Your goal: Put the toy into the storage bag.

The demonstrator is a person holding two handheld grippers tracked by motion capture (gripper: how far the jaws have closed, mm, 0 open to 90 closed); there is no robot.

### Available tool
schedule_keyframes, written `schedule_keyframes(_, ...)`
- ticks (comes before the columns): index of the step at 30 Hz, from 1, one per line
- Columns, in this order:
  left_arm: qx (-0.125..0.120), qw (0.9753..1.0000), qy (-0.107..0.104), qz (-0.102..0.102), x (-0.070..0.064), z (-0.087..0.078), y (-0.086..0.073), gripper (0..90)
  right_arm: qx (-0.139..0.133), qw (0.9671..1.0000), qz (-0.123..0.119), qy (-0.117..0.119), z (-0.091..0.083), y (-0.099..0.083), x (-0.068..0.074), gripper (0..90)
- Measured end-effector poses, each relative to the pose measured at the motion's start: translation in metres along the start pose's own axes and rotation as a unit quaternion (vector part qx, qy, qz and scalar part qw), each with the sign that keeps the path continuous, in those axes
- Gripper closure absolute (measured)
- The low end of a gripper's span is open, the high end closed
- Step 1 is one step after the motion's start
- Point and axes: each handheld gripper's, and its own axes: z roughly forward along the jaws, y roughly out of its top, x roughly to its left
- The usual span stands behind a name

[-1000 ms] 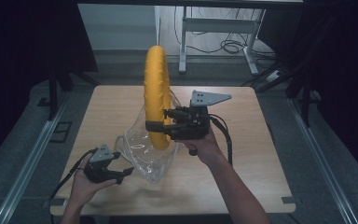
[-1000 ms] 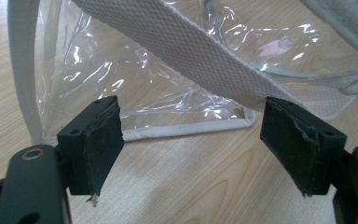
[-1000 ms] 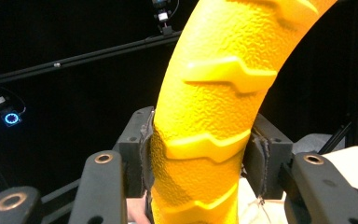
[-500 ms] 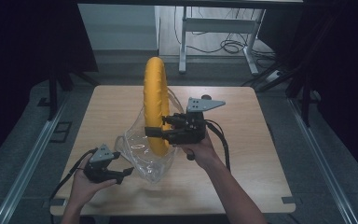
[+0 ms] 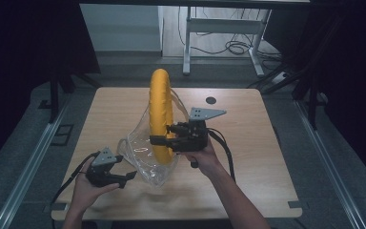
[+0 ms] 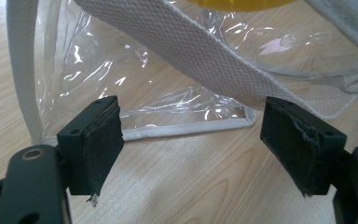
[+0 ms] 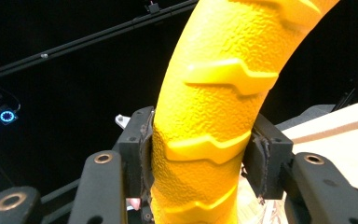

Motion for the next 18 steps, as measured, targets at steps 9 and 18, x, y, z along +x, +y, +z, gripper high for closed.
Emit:
schedule_keyframes(9, -0.001, 1.0, 0.0, 0.0, 0.0, 0.0, 0.0, 20.5, 0.007, 0.9998, 0.015, -0.007, 0.001, -0.013, -0.006, 49.3)
schedule_keyframes(18, 0.002, 1.0, 0.0, 0.003, 0.0, 0.001, 0.0, 20.5, 0.037, 0.9981, 0.014, -0.048, 0.001, -0.026, -0.012, 46.6)
